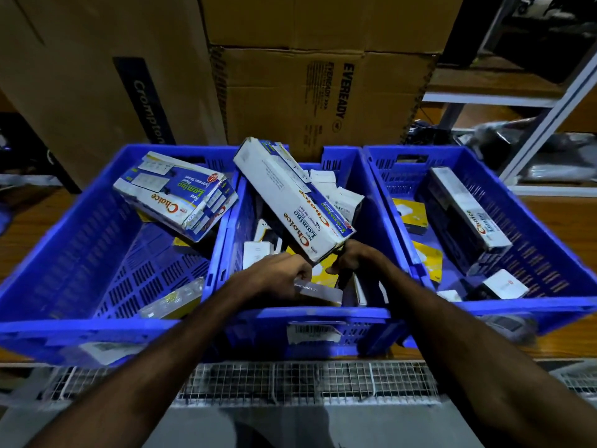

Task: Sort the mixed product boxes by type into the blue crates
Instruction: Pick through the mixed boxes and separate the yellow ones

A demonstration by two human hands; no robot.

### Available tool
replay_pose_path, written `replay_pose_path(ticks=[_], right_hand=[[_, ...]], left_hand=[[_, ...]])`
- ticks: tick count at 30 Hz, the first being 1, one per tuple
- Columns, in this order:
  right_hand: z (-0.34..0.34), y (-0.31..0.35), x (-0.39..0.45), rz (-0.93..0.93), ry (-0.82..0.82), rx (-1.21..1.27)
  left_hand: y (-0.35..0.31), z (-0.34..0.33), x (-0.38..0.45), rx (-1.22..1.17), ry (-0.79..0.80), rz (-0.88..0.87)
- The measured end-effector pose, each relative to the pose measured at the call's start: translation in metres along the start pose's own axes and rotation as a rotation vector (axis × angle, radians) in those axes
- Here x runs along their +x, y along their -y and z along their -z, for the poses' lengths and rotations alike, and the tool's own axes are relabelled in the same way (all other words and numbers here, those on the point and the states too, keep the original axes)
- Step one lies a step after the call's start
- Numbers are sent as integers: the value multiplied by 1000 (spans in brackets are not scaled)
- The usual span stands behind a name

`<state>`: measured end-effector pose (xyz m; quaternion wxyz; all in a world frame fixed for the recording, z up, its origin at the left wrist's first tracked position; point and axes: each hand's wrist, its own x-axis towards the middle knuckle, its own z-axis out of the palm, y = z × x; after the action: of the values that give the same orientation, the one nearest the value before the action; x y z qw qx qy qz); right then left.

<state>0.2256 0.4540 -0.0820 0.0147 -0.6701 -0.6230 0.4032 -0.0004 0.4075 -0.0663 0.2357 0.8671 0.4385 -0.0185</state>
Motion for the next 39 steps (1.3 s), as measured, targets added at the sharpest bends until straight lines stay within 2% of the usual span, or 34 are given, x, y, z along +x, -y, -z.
replay_pose_path(ticks=[4, 7, 10, 13, 16, 20, 23, 29, 34, 39], right_hand=[[-12, -50, 53, -1, 178, -88], [-6, -27, 18, -8, 197, -153], [2, 5, -24, -6, 157, -267], [10, 28, -58, 21, 57, -501], [15, 41, -85, 55, -33, -673], [21, 43, -111, 210, -111, -746], [24, 34, -118, 364, -157, -613], [38, 36, -138, 628, -248, -86], [40, 62, -144, 669, -305, 297], [25, 97, -146, 695, -309, 614]], left_hand=[[0, 11, -15, -75, -23, -71], [-1, 15, -22, -73, -51, -123], [-3, 15, -28, -88, -79, -143], [-6, 17, -33, -113, -97, -181], [-1, 20, -38, -158, -126, -132], [0, 35, -48, -227, -167, -82], [-3, 47, -59, -274, -182, -81], [-2, 72, -99, -458, -306, -89], [12, 100, -142, -619, -472, -42], [53, 108, -189, -838, -709, 22]])
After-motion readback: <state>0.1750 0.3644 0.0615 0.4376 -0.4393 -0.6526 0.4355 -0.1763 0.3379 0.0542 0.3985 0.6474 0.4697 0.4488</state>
